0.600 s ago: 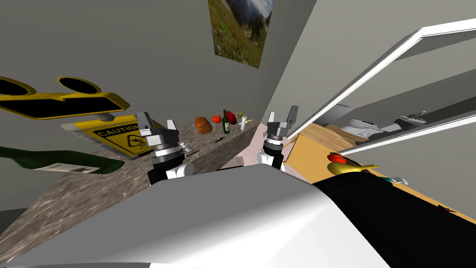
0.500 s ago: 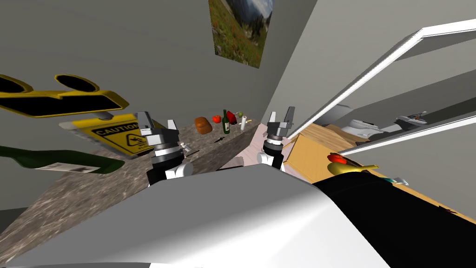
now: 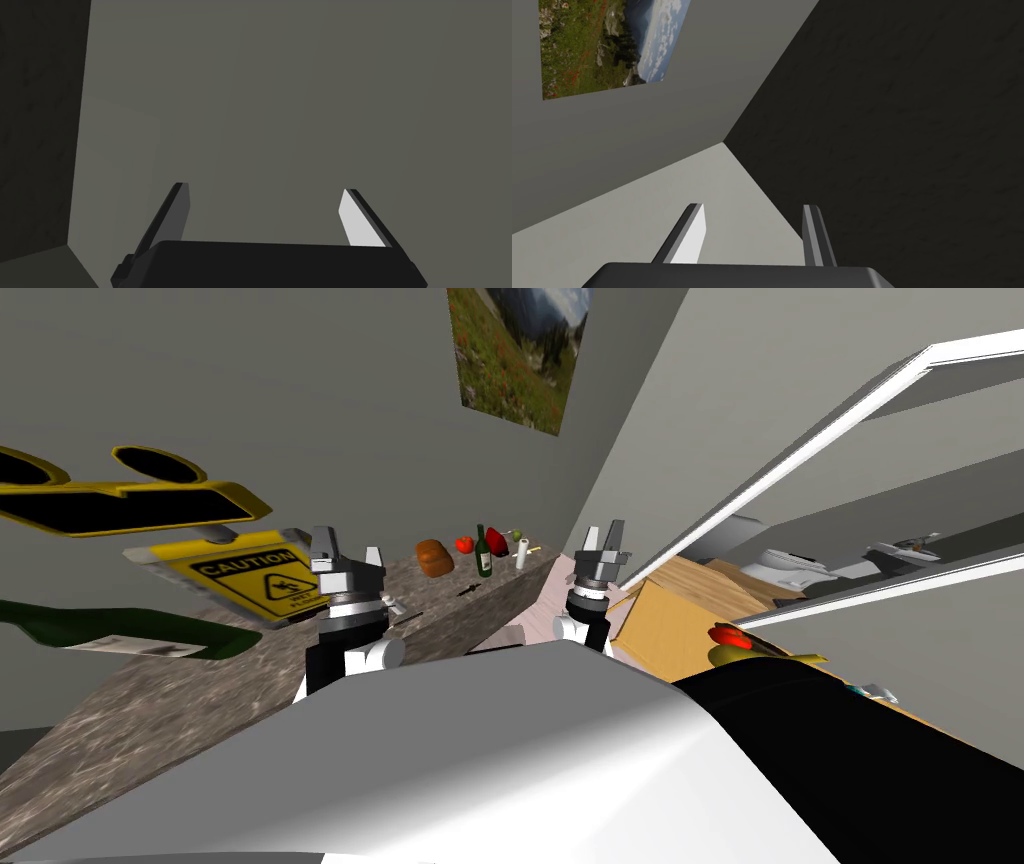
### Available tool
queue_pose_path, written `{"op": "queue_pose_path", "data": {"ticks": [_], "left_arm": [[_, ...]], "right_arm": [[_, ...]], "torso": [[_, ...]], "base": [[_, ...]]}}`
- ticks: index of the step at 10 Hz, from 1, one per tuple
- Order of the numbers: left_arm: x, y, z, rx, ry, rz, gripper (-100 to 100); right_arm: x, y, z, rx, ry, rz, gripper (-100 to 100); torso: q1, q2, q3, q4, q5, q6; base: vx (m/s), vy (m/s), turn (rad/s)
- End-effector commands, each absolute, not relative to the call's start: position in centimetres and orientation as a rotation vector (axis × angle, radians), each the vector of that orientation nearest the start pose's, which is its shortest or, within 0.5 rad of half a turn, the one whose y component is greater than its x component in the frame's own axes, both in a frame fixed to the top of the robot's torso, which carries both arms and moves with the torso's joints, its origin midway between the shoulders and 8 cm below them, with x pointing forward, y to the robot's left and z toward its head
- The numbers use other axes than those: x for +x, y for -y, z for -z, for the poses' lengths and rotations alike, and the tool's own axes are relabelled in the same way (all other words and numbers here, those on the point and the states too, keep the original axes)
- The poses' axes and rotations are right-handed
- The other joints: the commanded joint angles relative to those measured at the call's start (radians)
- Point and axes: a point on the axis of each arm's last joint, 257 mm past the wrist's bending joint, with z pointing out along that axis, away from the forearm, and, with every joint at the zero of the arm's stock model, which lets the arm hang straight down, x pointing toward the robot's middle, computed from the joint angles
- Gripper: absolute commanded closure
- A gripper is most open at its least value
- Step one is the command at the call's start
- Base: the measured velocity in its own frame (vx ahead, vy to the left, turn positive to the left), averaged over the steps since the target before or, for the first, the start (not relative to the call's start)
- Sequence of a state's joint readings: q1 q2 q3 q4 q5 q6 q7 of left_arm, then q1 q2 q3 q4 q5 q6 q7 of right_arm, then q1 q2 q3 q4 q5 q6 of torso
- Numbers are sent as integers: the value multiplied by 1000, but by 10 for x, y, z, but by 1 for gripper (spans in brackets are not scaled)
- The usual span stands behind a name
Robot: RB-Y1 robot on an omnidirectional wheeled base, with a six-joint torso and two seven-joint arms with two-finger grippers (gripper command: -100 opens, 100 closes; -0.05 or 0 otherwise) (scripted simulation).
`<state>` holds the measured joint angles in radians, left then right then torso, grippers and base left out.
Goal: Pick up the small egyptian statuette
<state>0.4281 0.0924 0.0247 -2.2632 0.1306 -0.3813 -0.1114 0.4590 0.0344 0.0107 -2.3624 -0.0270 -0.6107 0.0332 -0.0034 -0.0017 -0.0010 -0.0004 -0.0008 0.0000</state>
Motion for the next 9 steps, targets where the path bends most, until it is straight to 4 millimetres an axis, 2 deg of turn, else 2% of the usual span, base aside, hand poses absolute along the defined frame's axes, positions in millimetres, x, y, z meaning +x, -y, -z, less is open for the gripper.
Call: {"op": "queue_pose_path", "data": {"ticks": [1,6,8,9], "left_arm": [[375,-291,-17,-698,-714,1264,-100],[394,-312,-7,-777,-775,1251,-100],[399,-313,1,-807,-802,1240,-100],[404,-321,1,-832,-806,1241,-100]], "right_arm": [[304,272,-90,503,-410,-1354,0],[304,272,-90,503,-410,-1354,0],[304,272,-90,503,-410,-1354,0],[304,272,-90,503,-410,-1354,0]], "torso": [[0,0,0,0,0,0],[0,0,0,0,0,0],[-1,0,0,0,0,0],[1,1,0,0,0,0]], "base": [[13,-41,20],[27,-64,37],[16,-47,12],[12,-59,39]]}}
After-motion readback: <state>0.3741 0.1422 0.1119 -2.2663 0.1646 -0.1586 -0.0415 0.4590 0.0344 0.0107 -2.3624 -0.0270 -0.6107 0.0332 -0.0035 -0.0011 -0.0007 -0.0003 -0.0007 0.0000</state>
